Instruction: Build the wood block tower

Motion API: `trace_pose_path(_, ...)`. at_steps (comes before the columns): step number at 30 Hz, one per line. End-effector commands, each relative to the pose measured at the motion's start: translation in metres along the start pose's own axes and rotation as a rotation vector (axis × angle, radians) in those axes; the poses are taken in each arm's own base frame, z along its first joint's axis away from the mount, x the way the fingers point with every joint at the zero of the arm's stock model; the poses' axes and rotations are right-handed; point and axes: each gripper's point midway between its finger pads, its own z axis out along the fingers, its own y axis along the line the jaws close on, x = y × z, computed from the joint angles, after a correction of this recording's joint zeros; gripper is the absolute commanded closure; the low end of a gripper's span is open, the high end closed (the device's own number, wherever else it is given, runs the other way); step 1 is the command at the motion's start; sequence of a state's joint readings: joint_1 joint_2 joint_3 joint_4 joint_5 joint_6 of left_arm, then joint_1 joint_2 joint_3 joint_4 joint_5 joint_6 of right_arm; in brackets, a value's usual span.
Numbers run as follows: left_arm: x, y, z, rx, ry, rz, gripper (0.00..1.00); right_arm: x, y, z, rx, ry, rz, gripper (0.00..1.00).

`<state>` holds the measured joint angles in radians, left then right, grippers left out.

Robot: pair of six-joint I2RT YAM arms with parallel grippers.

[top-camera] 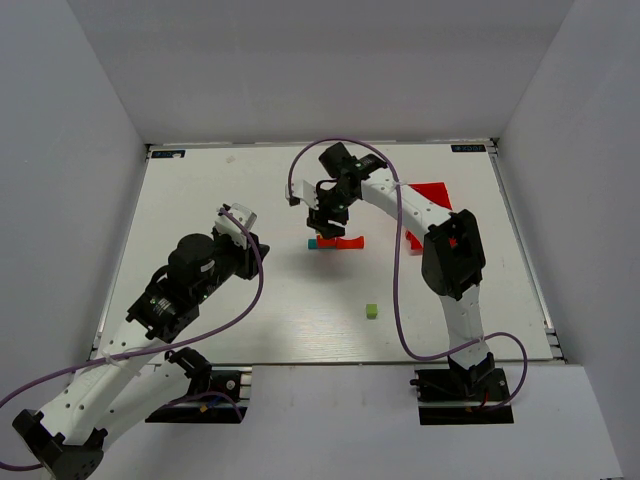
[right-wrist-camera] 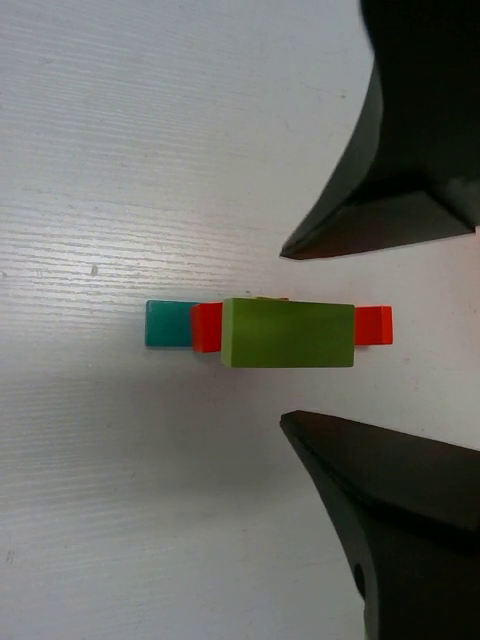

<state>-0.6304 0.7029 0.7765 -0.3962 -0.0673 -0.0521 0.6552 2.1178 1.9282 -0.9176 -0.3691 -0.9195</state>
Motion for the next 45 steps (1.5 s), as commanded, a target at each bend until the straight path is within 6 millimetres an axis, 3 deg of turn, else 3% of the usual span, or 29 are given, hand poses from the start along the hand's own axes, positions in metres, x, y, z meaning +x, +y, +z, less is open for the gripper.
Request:
trace_pose_path(1, -0.001, 0.003, -0.003, -0.012, -0.007, -0.003, 0.53, -0.006, 0.002, -0.004, 0.004, -0.013, -0.018, 0.29)
trace_pose_path(2, -0.001, 0.003, -0.003, -0.012, -0.007, -0.003, 0.53, -0.011, -0.003, -0.009, 0.03, -0.03, -0.031, 0.11)
trace_pose_path(13, -0.001, 0.003, -0.003, -0.012, -0.007, -0.003, 0.53, -0.017, -0.011, -0.029, 0.131, -0.05, -0.049, 0.1)
trace_pose_path(19, -0.001, 0.003, -0.003, -0.012, -0.007, -0.003, 0.53, -0.032, -0.015, -0.077, 0.286, -0.102, -0.104, 0.1)
trace_pose_path(20, -0.001, 0.003, -0.003, -0.012, -0.007, -0.003, 0.53, -0.033, -0.009, -0.096, 0.326, -0.111, -0.116, 0.1)
trace_pose_path(23, -0.001, 0.003, -0.003, -0.012, -0.007, -0.003, 0.53, -0.033, -0.004, -0.122, 0.419, -0.134, -0.132, 0.1)
trace_pose_path(24, -0.003, 0.003, -0.005, -0.011, -0.016, -0.004, 0.53, -0.036, 0.009, -0.146, 0.471, -0.166, -0.141, 0.1)
trace_pose_path(25, -0.003, 0.003, -0.005, -0.011, -0.016, -0.004, 0.53, -0.027, 0.01, -0.14, 0.5, -0.173, -0.132, 0.1)
trace_pose_path(26, -0.003, 0.003, -0.005, -0.011, -0.016, -0.004, 0.53, -0.028, 0.0, -0.151, 0.595, -0.196, -0.108, 0.1)
trace_pose_path(27, -0.003, 0.003, -0.005, -0.011, -0.016, -0.004, 0.53, -0.019, 0.012, -0.157, 0.659, -0.251, -0.087, 0.1)
trace_pose_path(28, -0.005, 0.003, -0.007, -0.011, -0.027, -0.005, 0.53, -0.009, 0.021, -0.153, 0.648, -0.239, -0.079, 0.1)
trace_pose_path(29, -0.005, 0.003, -0.007, -0.011, -0.027, -0.005, 0.53, -0.009, 0.031, -0.148, 0.607, -0.277, -0.104, 0.19)
trace_pose_path(32, -0.005, 0.003, -0.007, -0.011, -0.027, -0.005, 0.53, 0.027, 0.095, -0.111, 0.35, -0.234, -0.145, 0.88)
trace_pose_path(33, -0.005, 0.003, -0.007, -0.011, -0.027, -0.005, 0.53, 0.032, 0.116, -0.097, 0.253, -0.262, -0.166, 1.0)
trace_pose_path(35, -0.005, 0.003, -0.007, -0.011, -0.027, -0.005, 0.58, 0.059, 0.143, -0.074, 0.169, -0.23, -0.203, 1.0)
trace_pose_path(36, -0.005, 0.003, -0.007, -0.011, -0.027, -0.005, 0.62, 0.062, 0.148, -0.068, 0.155, -0.237, -0.23, 1.0)
trace_pose_path(37, -0.005, 0.003, -0.007, -0.011, -0.027, -0.005, 0.65, 0.082, 0.163, -0.052, 0.111, -0.213, -0.212, 1.0)
trace_pose_path(38, -0.005, 0.003, -0.007, -0.011, -0.027, -0.005, 0.73, 0.084, 0.165, -0.048, 0.104, -0.215, -0.226, 0.93)
trace_pose_path(39, -0.005, 0.003, -0.007, -0.011, -0.027, -0.005, 0.77, 0.088, 0.168, -0.044, 0.09, -0.21, -0.217, 0.69)
trace_pose_path(41, -0.005, 0.004, -0.007, -0.02, -0.027, -0.005, 0.81, 0.096, 0.176, -0.034, 0.041, -0.191, -0.195, 0.58)
trace_pose_path(44, -0.007, 0.004, -0.009, -0.019, -0.038, -0.006, 0.78, 0.099, 0.178, -0.029, 0.018, -0.179, -0.172, 0.48)
trace_pose_path(45, -0.008, 0.004, -0.009, -0.019, -0.038, -0.006, 0.65, 0.101, 0.179, -0.026, 0.008, -0.174, -0.166, 0.46)
